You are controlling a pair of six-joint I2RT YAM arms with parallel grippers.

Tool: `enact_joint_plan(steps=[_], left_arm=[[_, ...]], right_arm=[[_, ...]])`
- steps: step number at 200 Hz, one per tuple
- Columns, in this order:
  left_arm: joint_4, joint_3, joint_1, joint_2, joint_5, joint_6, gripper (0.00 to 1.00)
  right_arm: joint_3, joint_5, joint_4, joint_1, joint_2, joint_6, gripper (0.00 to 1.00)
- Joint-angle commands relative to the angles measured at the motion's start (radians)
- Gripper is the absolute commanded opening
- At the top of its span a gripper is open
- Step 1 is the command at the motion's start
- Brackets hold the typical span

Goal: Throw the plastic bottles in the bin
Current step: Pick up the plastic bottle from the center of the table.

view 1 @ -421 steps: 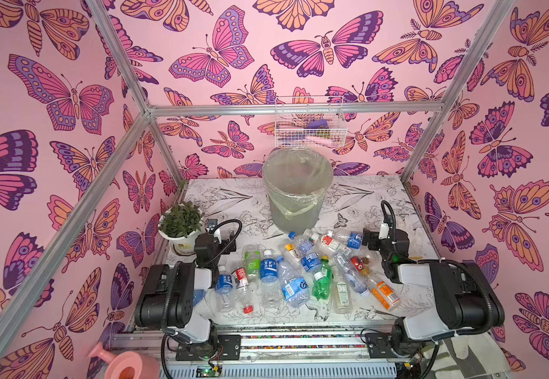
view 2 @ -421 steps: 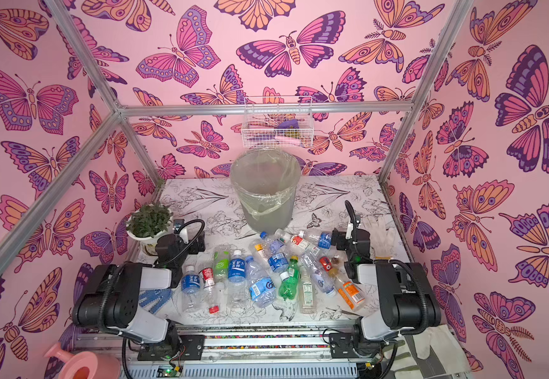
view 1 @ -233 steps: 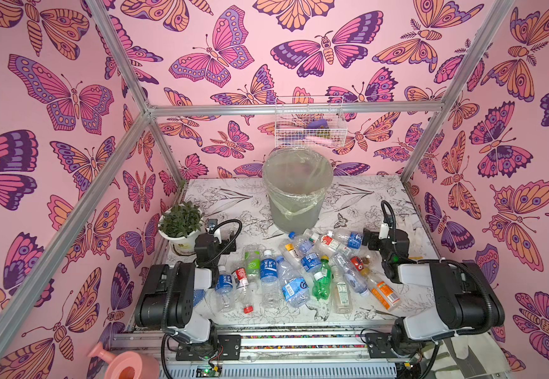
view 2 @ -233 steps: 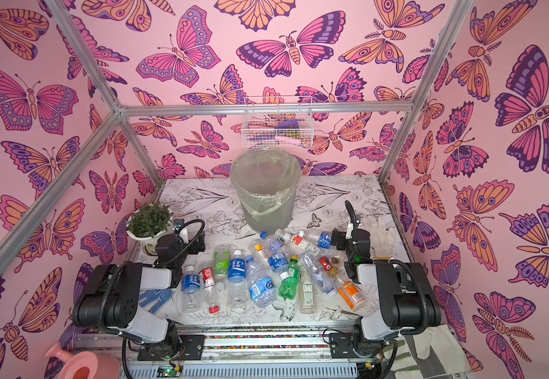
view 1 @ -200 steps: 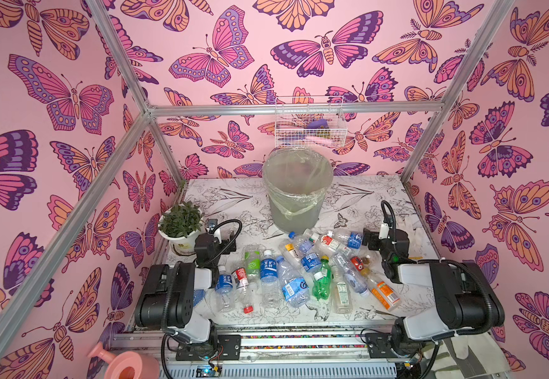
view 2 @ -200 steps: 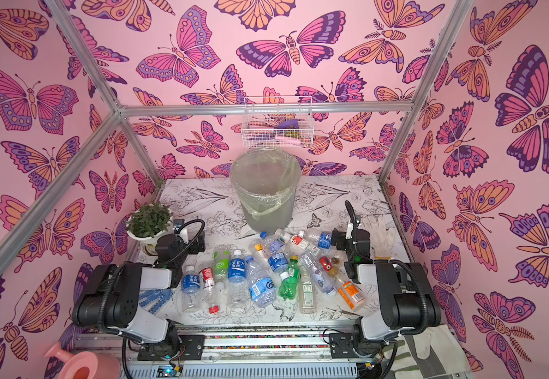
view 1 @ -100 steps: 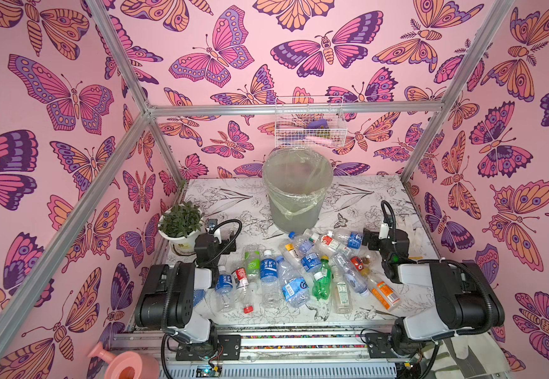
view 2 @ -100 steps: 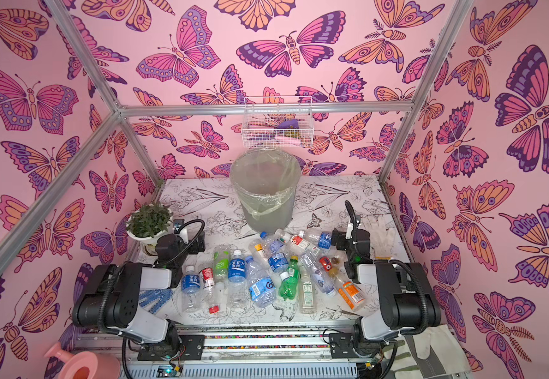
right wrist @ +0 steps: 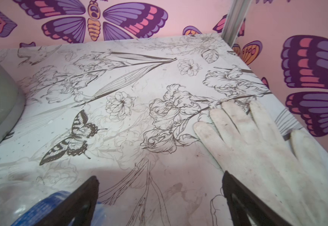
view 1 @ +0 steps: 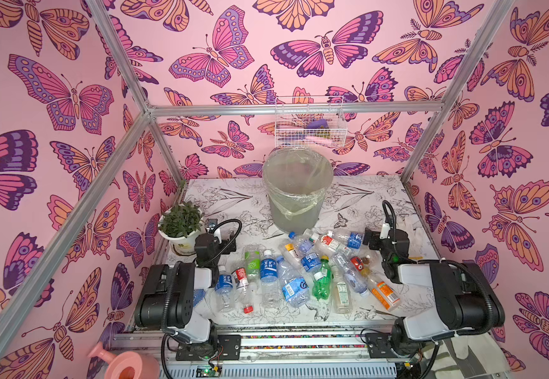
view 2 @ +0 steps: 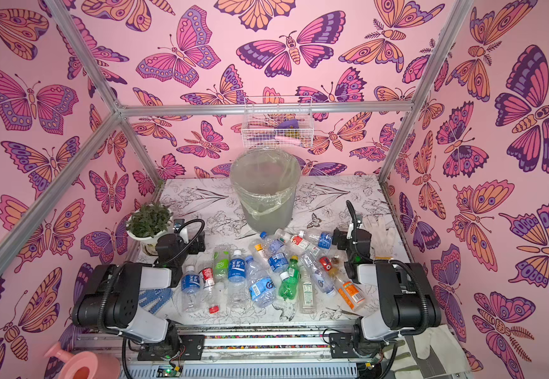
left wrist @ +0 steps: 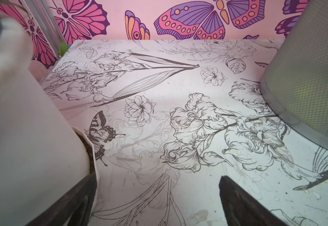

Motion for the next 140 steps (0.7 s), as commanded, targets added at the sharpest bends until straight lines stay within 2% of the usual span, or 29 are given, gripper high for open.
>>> enact_joint_plan(steps=[1,15,39,52,59,69,74,77,86,92,109,140], left_arm=[[-0.161,0.058,-0.023,-0.086,-0.167,-0.039,0.99],[-0.404,0.178,-0.028,-0.145,-0.217,-0.048,0.99],[-0.462,0.241,-0.048,-0.299,-0.296,0.001,0.99],[-0.607,0.305,-0.064,-0.386,-0.321,-0.013,0.99],[-0.721,0.357,-0.077,-0.424,-0.323,-0.022,0.99],[-0.86,0.423,-0.108,-0.469,-0.325,-0.039,0.99],[-0.916,0.447,-0.126,-0.487,-0.335,-0.052,0.99],[-0.943,0.462,-0.14,-0.501,-0.345,-0.066,0.99],[-1.016,0.492,-0.177,-0.536,-0.374,-0.103,0.99],[-1.055,0.502,-0.197,-0.56,-0.386,-0.133,0.99],[-1.117,0.51,-0.252,-0.613,-0.387,-0.204,0.99],[-1.228,0.545,-0.339,-0.645,-0.355,-0.311,0.99]], right_arm=[[-0.033,0.03,0.009,-0.002,-0.118,0.011,0.99],[-0.043,0.003,-0.069,-0.003,-0.236,-0.003,0.99],[0.02,-0.078,-0.27,0.006,-0.442,-0.02,0.99],[0.097,-0.078,-0.409,0.019,-0.542,0.038,0.99],[0.15,-0.05,-0.511,0.02,-0.586,0.169,0.99],[0.268,0.032,-0.881,0.015,-0.653,0.461,0.99],[0.286,0.073,-0.942,0.014,-0.665,0.58,0.99],[0.287,0.051,-0.946,0.013,-0.67,0.613,0.99],[0.292,-0.148,-0.915,-0.001,-0.682,0.536,0.99],[0.299,-0.228,-0.926,0.001,-0.681,0.507,0.99],[0.333,-0.286,-1.036,0.011,-0.677,0.522,0.99],[0.373,-0.27,-1.22,0.021,-0.713,0.456,0.99]])
